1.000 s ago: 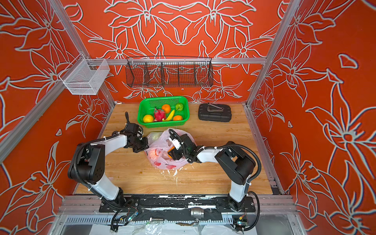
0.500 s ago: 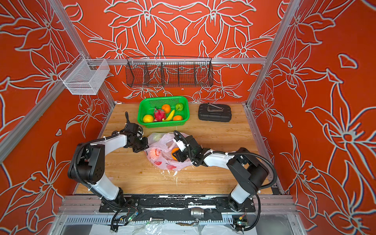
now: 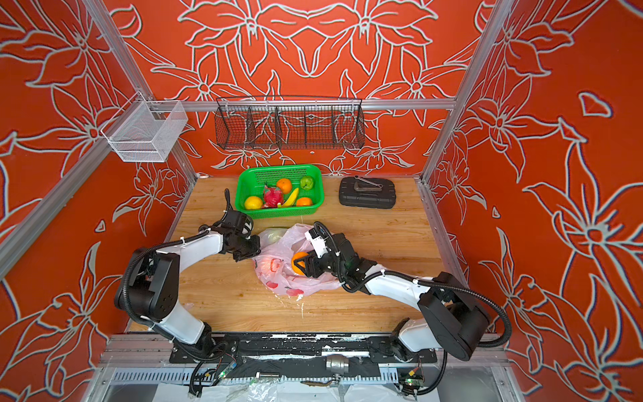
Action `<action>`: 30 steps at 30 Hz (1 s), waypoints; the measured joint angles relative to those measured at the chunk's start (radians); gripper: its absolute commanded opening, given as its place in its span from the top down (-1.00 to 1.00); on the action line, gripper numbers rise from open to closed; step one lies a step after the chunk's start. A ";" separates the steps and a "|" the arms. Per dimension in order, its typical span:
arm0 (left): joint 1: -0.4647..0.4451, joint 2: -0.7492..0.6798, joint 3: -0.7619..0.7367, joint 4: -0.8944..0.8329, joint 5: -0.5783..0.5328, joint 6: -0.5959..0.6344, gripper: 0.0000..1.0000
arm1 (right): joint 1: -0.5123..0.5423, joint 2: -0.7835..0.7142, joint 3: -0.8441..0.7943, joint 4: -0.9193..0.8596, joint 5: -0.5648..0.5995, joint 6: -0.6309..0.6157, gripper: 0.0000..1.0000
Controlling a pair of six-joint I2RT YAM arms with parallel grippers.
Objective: Untie the knot of the plastic bag and take out the fruit
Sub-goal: 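Lift the orange out of the bag with the right gripper, then carry the orange over the green basket with the right gripper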
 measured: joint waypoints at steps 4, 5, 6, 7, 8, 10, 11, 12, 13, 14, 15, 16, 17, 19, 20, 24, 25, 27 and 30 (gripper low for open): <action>-0.009 -0.028 0.001 -0.005 -0.040 0.004 0.51 | -0.007 -0.008 0.000 0.023 -0.023 0.075 -0.26; -0.010 -0.040 0.001 -0.008 -0.053 0.006 0.45 | -0.011 -0.018 0.000 0.020 -0.024 0.089 -0.25; -0.010 -0.053 0.001 -0.013 -0.064 0.006 0.39 | -0.014 -0.031 0.000 0.018 -0.024 0.097 -0.25; -0.010 -0.073 0.001 -0.021 -0.075 0.010 0.31 | -0.018 -0.054 0.000 0.011 -0.024 0.105 -0.24; -0.011 -0.101 0.001 -0.030 -0.084 0.015 0.25 | -0.022 -0.084 0.002 -0.004 -0.024 0.111 -0.25; -0.011 -0.161 0.001 -0.045 -0.093 0.020 0.17 | -0.027 -0.146 0.016 -0.048 -0.022 0.111 -0.24; -0.011 -0.203 0.001 -0.052 -0.095 0.024 0.14 | -0.029 -0.176 0.029 -0.073 -0.019 0.109 -0.25; -0.011 -0.232 0.001 -0.056 -0.096 0.024 0.11 | -0.031 -0.204 0.048 -0.099 -0.014 0.104 -0.25; -0.011 -0.277 0.001 -0.060 -0.093 0.030 0.09 | -0.032 -0.229 0.070 -0.121 -0.004 0.095 -0.24; -0.011 -0.317 0.001 -0.062 -0.086 0.036 0.07 | -0.035 -0.251 0.097 -0.144 0.010 0.085 -0.23; -0.011 -0.352 0.001 -0.062 -0.076 0.042 0.05 | -0.039 -0.263 0.126 -0.165 0.031 0.074 -0.23; -0.011 -0.391 0.001 -0.064 -0.060 0.049 0.01 | -0.043 -0.266 0.170 -0.197 0.053 0.057 -0.22; -0.011 -0.430 0.001 -0.064 -0.039 0.059 -0.02 | -0.047 -0.255 0.223 -0.236 0.081 0.039 -0.22; -0.011 -0.501 0.001 -0.061 0.013 0.074 -0.12 | -0.060 -0.199 0.352 -0.307 0.136 0.001 -0.21; -0.011 -0.541 0.001 -0.055 0.046 0.088 -0.18 | -0.068 -0.145 0.439 -0.351 0.164 -0.024 -0.20; -0.017 -0.673 0.000 -0.027 0.151 0.117 -0.42 | -0.095 0.081 0.732 -0.471 0.242 -0.095 -0.20; -0.019 -0.706 0.000 -0.019 0.172 0.123 -0.48 | -0.102 0.140 0.792 -0.499 0.251 -0.108 -0.20; -0.023 -0.760 0.000 -0.011 0.202 0.132 -0.61 | -0.114 0.257 0.898 -0.538 0.270 -0.133 -0.20; -0.026 -0.824 -0.005 0.000 0.227 0.142 -0.80 | -0.124 0.425 1.032 -0.591 0.285 -0.157 -0.19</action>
